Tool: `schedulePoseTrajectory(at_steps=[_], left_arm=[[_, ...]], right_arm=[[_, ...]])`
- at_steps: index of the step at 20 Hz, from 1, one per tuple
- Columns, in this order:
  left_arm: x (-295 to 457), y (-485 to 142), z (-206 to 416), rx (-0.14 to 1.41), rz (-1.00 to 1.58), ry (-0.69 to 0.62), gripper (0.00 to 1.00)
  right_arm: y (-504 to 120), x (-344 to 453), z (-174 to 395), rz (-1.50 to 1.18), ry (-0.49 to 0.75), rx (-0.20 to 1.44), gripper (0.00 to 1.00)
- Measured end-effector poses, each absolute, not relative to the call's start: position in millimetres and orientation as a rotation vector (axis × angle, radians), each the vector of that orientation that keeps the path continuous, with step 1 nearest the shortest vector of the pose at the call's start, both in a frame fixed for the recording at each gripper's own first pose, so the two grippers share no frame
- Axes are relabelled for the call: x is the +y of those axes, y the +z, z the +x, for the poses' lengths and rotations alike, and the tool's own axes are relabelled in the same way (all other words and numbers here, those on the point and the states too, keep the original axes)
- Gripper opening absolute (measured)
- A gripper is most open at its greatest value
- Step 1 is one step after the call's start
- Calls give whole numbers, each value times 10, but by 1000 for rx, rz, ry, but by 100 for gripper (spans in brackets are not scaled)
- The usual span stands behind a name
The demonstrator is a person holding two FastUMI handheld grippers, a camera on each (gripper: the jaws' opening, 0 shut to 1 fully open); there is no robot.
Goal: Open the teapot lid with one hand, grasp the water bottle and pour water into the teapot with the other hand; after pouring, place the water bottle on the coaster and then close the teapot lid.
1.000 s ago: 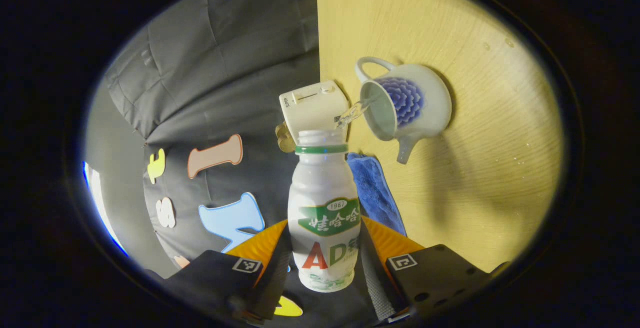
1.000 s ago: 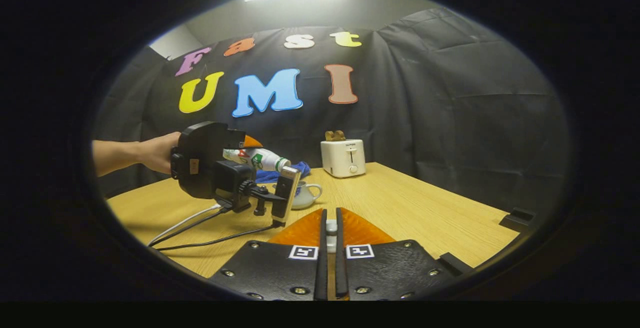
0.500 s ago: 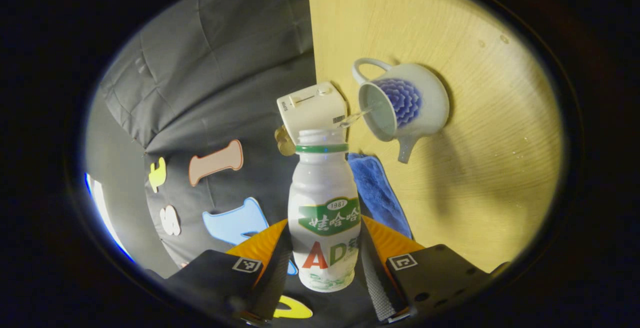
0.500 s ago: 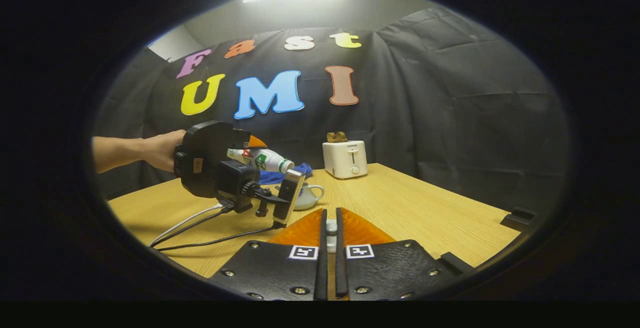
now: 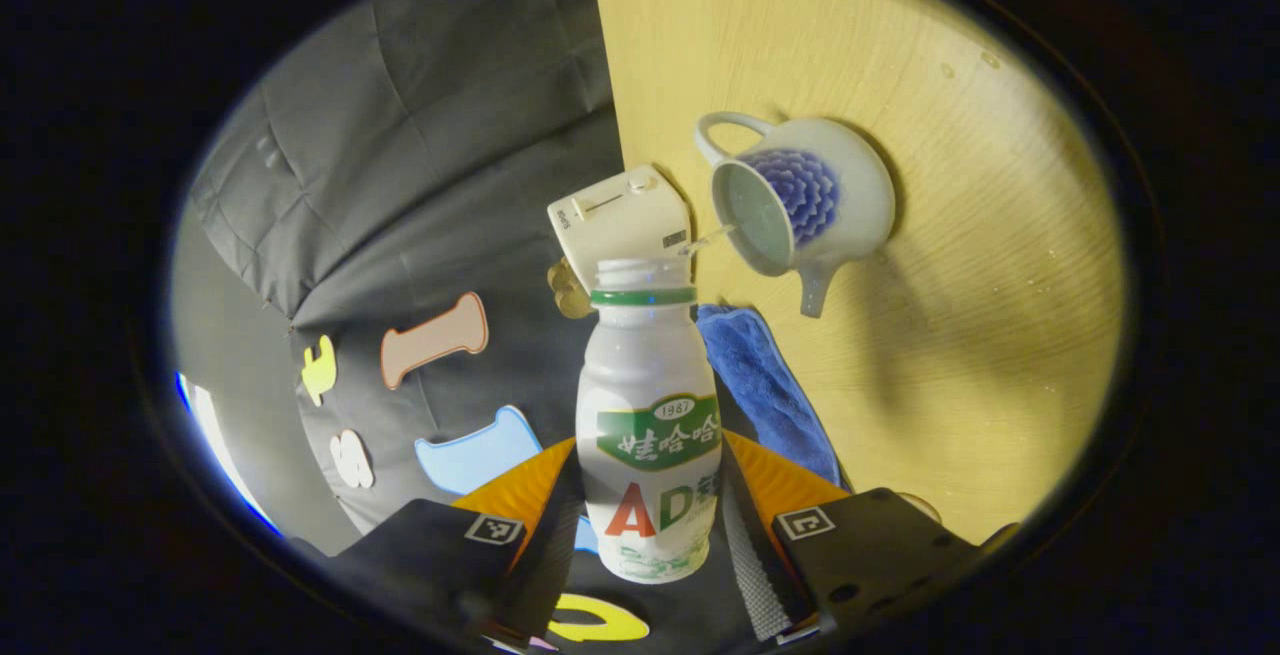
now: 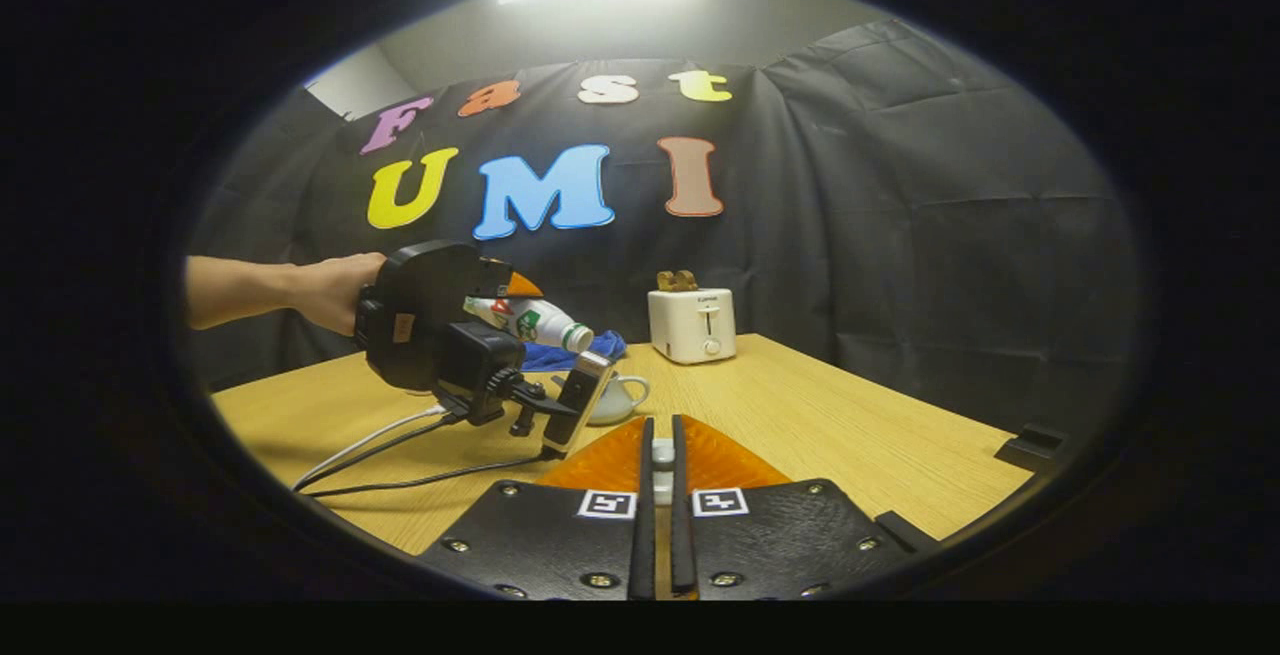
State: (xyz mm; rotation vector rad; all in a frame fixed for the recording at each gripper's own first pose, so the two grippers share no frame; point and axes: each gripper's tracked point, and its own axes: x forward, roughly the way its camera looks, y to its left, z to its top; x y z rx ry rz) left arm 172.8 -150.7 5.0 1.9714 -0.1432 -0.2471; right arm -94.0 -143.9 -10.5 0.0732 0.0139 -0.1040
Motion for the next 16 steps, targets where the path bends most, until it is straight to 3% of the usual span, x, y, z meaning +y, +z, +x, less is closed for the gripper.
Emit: schedulePoseTrajectory(at_steps=[16], left_arm=[[-1492, 17, 1805, -106, 1941, -297, 77]], right_arm=[[-168, -1434, -899, 59, -114, 42, 6]])
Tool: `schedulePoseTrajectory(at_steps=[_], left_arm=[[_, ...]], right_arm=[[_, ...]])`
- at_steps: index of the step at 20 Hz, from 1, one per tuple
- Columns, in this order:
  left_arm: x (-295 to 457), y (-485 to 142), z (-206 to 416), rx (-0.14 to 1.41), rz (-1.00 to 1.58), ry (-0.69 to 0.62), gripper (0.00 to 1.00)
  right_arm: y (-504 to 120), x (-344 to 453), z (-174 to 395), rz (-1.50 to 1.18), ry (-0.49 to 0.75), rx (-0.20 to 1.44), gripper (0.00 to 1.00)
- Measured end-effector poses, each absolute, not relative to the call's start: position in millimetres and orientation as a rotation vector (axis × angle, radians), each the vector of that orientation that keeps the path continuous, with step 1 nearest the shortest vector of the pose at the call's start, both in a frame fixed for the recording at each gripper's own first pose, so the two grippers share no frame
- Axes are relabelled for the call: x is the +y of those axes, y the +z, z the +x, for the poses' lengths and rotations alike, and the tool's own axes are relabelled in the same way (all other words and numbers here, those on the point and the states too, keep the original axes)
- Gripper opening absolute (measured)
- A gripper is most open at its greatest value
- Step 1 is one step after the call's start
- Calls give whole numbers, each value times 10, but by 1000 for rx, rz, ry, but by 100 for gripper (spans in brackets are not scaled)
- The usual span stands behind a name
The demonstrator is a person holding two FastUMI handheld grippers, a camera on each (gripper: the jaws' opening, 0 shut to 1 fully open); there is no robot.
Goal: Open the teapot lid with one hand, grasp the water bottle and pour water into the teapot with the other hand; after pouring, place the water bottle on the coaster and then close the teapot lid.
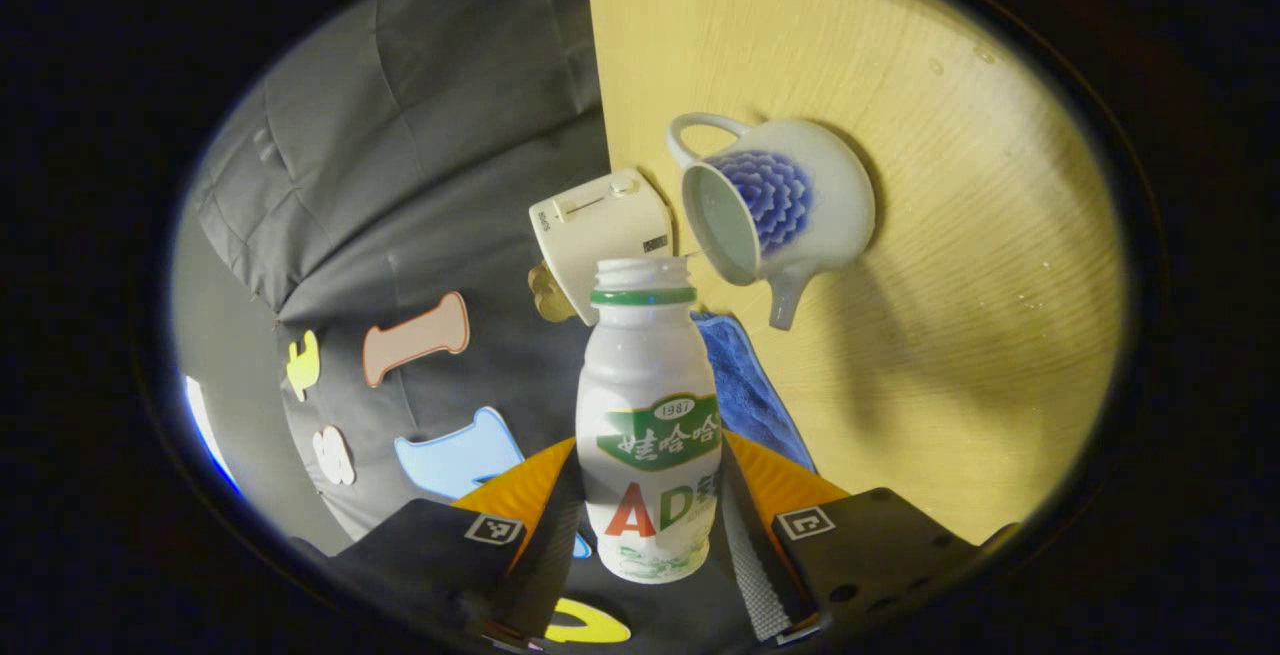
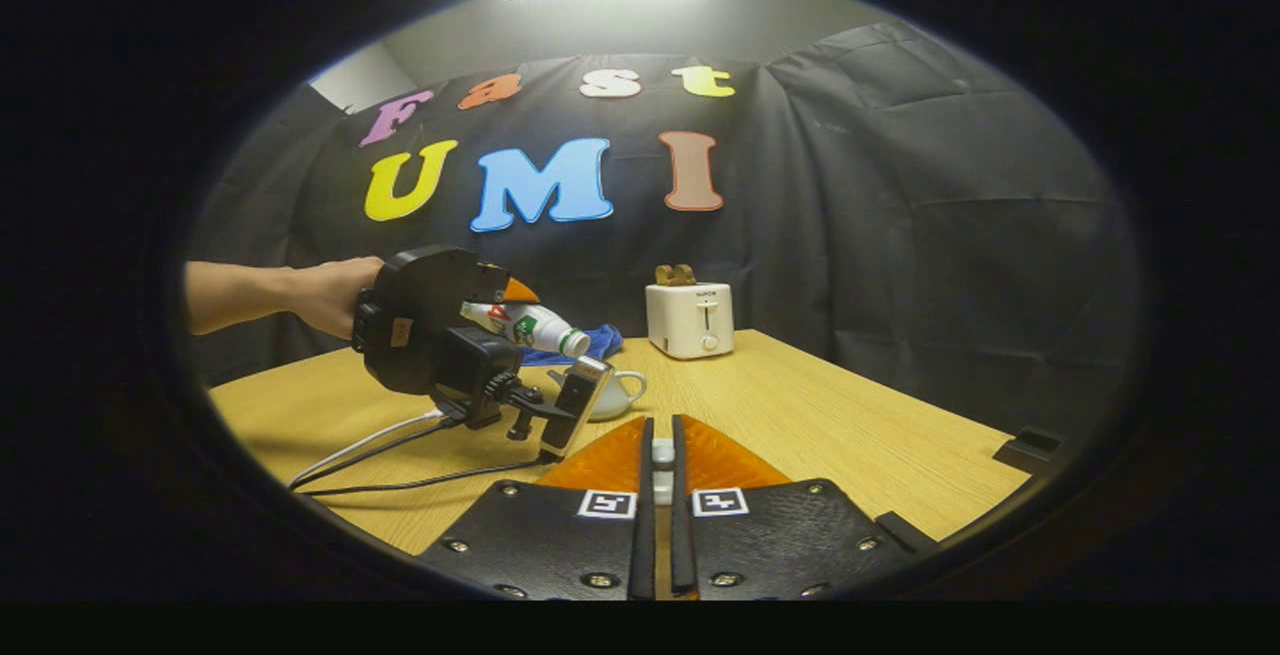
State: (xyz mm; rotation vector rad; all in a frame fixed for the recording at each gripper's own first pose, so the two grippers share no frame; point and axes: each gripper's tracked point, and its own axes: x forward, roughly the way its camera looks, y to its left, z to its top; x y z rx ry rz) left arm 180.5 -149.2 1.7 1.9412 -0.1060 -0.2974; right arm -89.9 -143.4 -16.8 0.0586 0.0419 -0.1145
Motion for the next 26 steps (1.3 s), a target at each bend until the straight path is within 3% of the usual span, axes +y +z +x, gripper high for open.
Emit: schedulePoseTrajectory(at_steps=[3, 4, 5, 6, 7, 8, 19, 26], left_arm=[[-1502, -32, 1833, -93, 1903, -314, 77], [-1505, -61, 1840, -87, 1878, -324, 84], [-1484, -105, 1868, -73, 1850, -338, 84], [-1475, -144, 1872, -63, 1823, -348, 70], [-1457, -195, 1852, -53, 1800, -354, 70], [-1434, -265, 1836, -46, 1771, -362, 84], [-1033, -569, 1622, 71, 1306, -381, 84], [-602, -457, 1411, 79, 1026, -300, 84]], right_arm=[[-153, -1428, -893, 50, -119, 45, 6], [-149, -1425, -889, 46, -121, 45, 6], [-143, -1424, -883, 42, -122, 45, 6], [-130, -1408, -881, 39, -121, 45, 6], [-112, -1392, -875, 37, -120, 44, 6], [-91, -1387, -873, 35, -119, 41, 6], [101, -1137, -633, -18, -71, 39, 6], [217, -1009, -276, -33, -16, 29, 6]])
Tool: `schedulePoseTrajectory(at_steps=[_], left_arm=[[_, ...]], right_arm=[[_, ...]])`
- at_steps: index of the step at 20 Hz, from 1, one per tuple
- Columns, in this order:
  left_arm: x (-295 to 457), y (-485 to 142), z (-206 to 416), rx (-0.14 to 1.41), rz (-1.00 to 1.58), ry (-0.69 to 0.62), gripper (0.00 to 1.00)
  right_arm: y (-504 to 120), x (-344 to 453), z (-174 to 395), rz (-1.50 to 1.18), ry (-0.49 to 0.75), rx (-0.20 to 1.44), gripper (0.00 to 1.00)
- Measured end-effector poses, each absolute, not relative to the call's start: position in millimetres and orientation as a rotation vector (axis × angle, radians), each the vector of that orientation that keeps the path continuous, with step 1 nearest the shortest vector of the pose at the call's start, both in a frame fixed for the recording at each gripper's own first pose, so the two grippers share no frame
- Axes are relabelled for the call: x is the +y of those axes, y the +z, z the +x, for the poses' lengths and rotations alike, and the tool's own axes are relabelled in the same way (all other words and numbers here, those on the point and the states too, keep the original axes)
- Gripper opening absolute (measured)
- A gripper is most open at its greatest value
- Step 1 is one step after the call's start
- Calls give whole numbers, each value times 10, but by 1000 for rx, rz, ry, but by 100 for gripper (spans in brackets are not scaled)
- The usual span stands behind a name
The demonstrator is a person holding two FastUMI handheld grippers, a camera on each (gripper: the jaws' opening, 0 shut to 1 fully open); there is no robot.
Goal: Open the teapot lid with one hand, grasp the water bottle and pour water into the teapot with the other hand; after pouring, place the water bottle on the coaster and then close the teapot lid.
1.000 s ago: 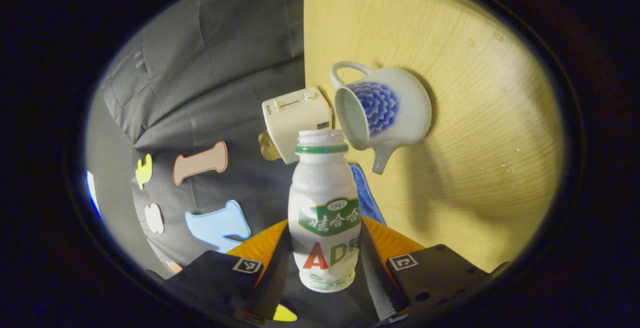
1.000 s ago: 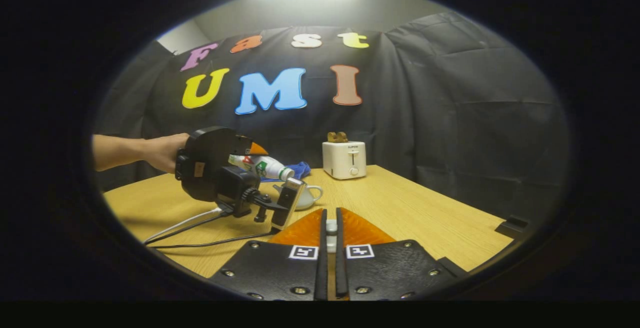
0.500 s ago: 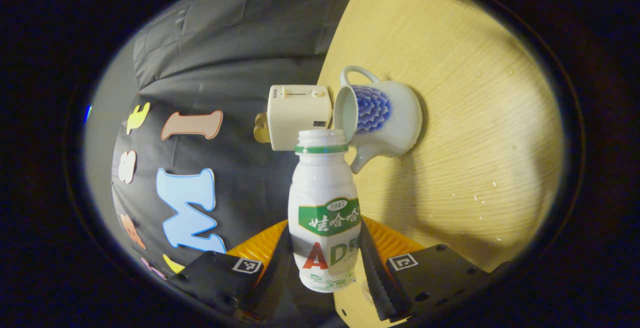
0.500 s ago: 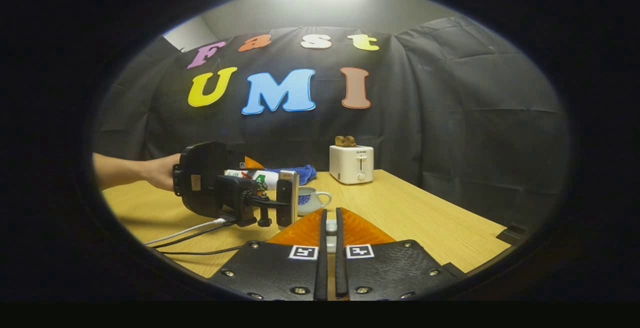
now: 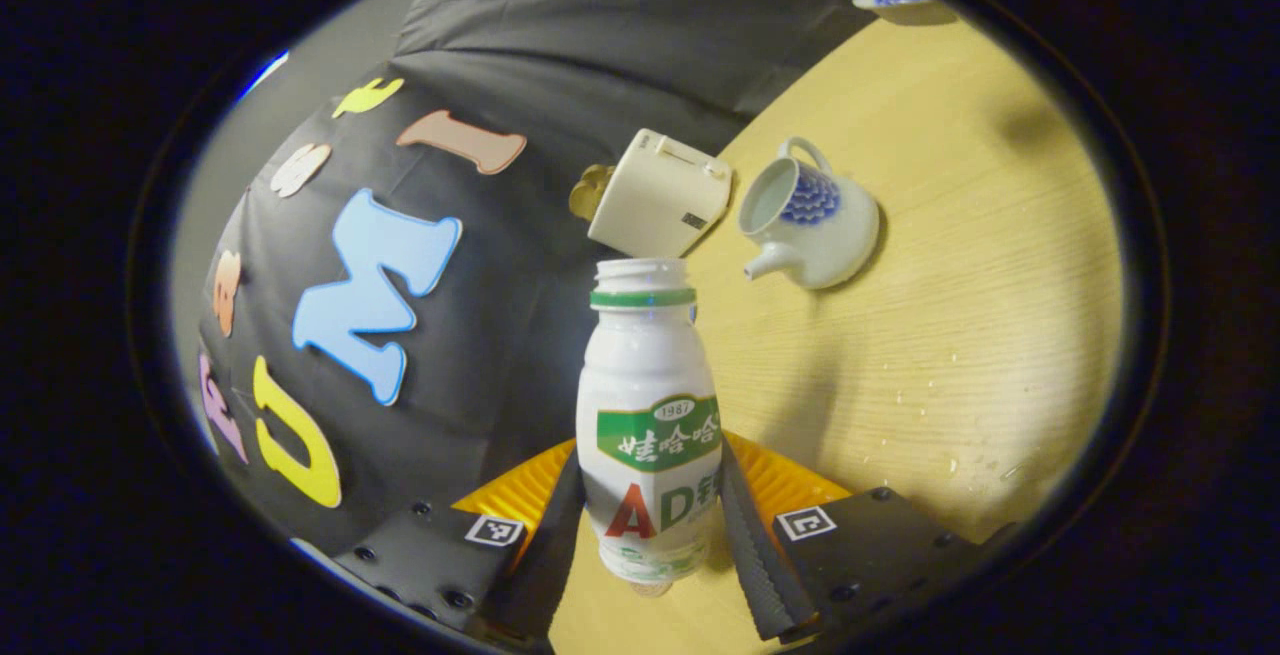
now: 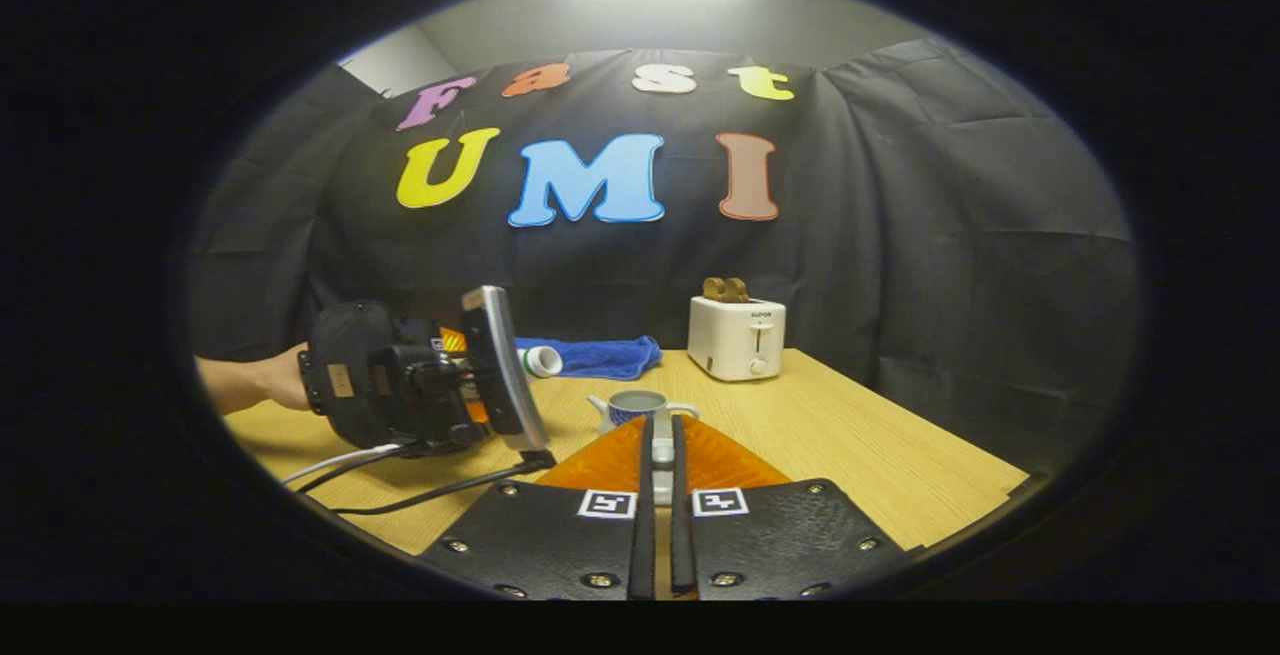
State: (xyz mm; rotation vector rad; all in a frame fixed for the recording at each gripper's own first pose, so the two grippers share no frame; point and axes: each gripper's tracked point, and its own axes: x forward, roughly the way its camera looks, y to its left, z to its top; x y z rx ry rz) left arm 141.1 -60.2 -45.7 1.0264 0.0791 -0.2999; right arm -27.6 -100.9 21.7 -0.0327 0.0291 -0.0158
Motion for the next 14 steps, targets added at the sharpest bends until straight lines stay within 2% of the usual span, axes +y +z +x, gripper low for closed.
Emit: schedulePoseTrajectory(at_steps=[4, 14], left_arm=[[-455, -285, 1321, 32, 827, -260, 84], [-103, -181, 1357, 17, 600, -166, 84]], right_arm=[[304, -926, 85, -22, 6, 12, 6], [500, -818, 876, -88, -15, -42, 6]])
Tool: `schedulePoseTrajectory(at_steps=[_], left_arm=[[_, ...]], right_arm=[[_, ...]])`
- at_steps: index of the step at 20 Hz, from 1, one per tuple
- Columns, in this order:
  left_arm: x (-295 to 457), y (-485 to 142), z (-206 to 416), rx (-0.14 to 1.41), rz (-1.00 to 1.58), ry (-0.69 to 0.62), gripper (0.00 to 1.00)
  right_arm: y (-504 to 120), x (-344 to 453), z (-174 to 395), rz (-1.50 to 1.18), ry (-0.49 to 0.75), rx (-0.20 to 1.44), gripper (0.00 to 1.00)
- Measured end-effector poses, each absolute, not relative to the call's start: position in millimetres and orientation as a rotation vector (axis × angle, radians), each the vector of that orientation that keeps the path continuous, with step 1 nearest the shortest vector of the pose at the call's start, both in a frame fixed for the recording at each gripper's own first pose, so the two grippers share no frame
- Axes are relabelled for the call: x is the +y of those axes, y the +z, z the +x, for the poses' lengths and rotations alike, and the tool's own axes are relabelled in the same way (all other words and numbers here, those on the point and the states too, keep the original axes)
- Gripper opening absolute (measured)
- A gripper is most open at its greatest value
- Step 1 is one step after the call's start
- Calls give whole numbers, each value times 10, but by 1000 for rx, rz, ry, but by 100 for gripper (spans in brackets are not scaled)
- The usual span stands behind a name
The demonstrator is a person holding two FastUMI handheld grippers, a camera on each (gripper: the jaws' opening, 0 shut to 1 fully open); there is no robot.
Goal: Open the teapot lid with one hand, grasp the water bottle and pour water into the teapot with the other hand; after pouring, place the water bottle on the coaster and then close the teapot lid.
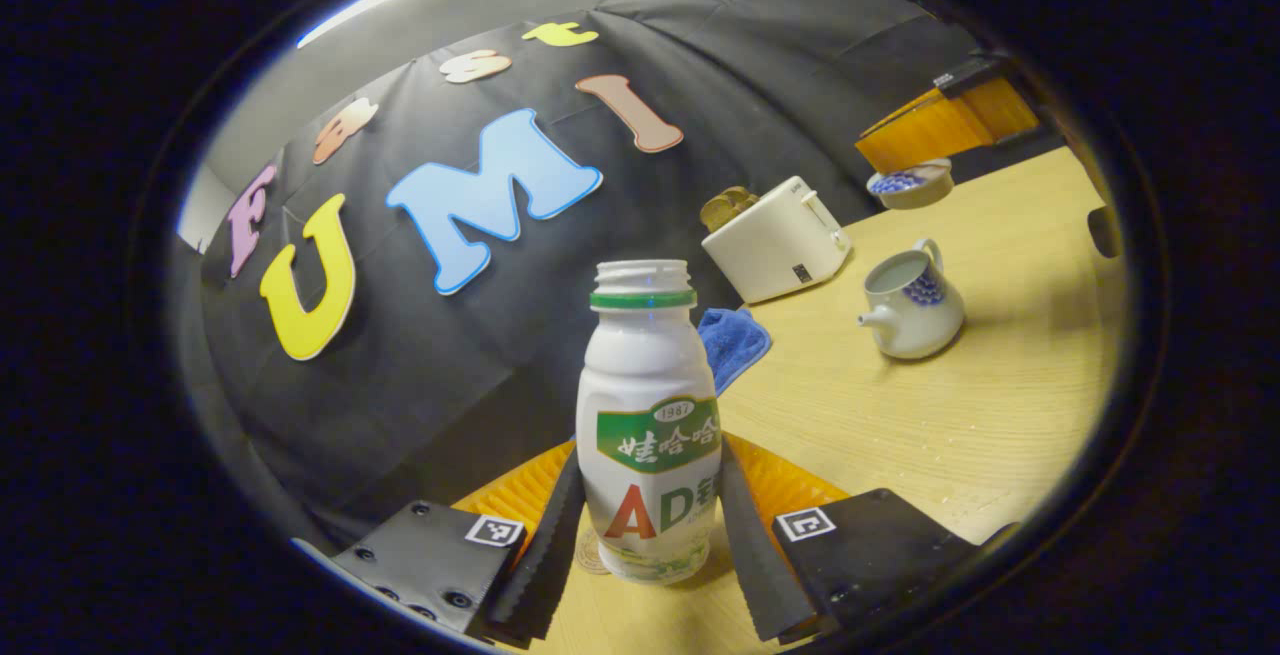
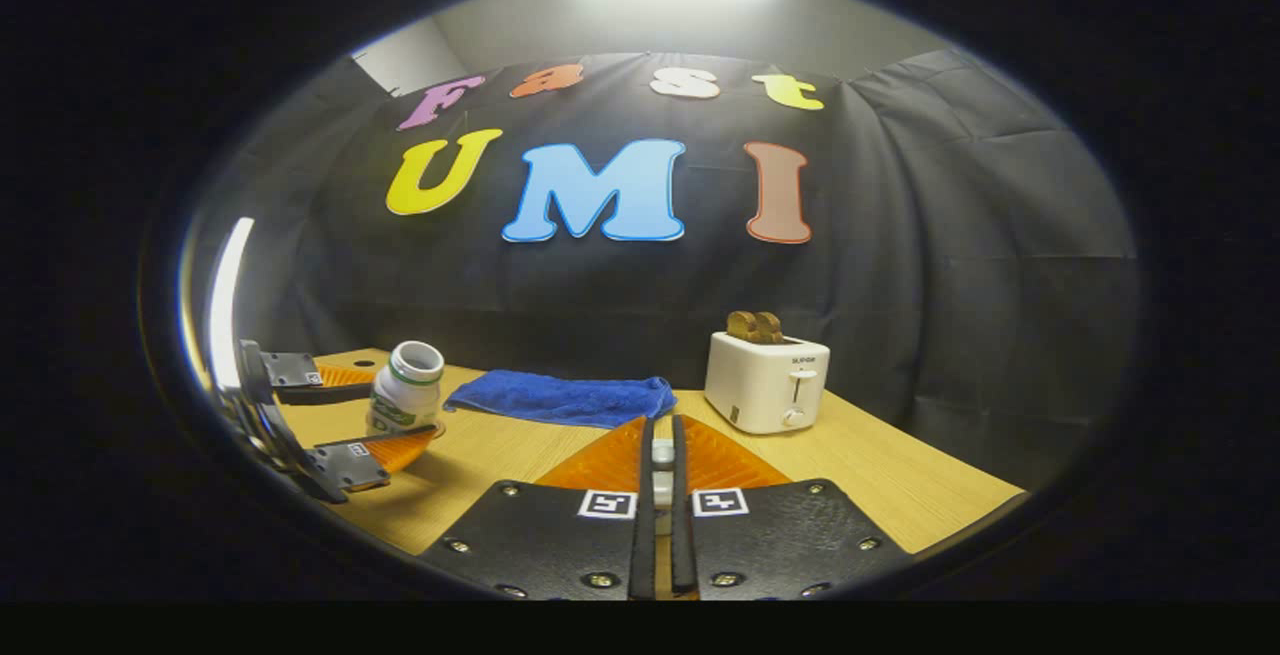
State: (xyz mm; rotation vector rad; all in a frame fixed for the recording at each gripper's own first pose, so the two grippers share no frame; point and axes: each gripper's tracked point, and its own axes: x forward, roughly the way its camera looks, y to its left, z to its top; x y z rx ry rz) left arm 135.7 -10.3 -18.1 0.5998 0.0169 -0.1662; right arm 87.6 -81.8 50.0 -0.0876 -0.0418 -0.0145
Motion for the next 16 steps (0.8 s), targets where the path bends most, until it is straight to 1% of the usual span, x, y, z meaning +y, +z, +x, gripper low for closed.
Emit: schedulePoseTrajectory(at_steps=[2, 3, 4, 5, 6, 9, 10, 11, 12, 15, 16], left_arm=[[-42, -101, 1325, -2, 564, -156, 84], [6, -50, 1319, -14, 534, -149, 77], [100, 7, 1302, -28, 496, -130, 77], [189, 97, 1305, -48, 447, -115, 84], [283, 100, 1260, -51, 390, -113, 77], [480, 117, 1313, -36, 235, -105, 77], [532, 88, 1326, -24, 208, -104, 73], [574, 68, 1347, -15, 189, -101, 77], [610, 44, 1353, -7, 175, -100, 83], [709, 33, 1378, 3, 127, -91, 83], [727, 22, 1383, 3, 114, -88, 77]], right_arm=[[431, -800, 998, -82, -11, -23, 6], [389, -799, 1057, -75, -9, -15, 6], [360, -796, 1092, -70, -10, -9, 6], [339, -804, 1125, -67, -13, -6, 6], [308, -812, 1159, -70, -17, -3, 6], [205, -820, 1253, -82, -22, 22, 6], [159, -821, 1271, -81, -22, 35, 6], [124, -828, 1289, -85, -23, 41, 6], [113, -834, 1305, -86, -29, 46, 6], [79, -841, 1336, -81, -30, 54, 6], [53, -846, 1335, -80, -29, 60, 6]])
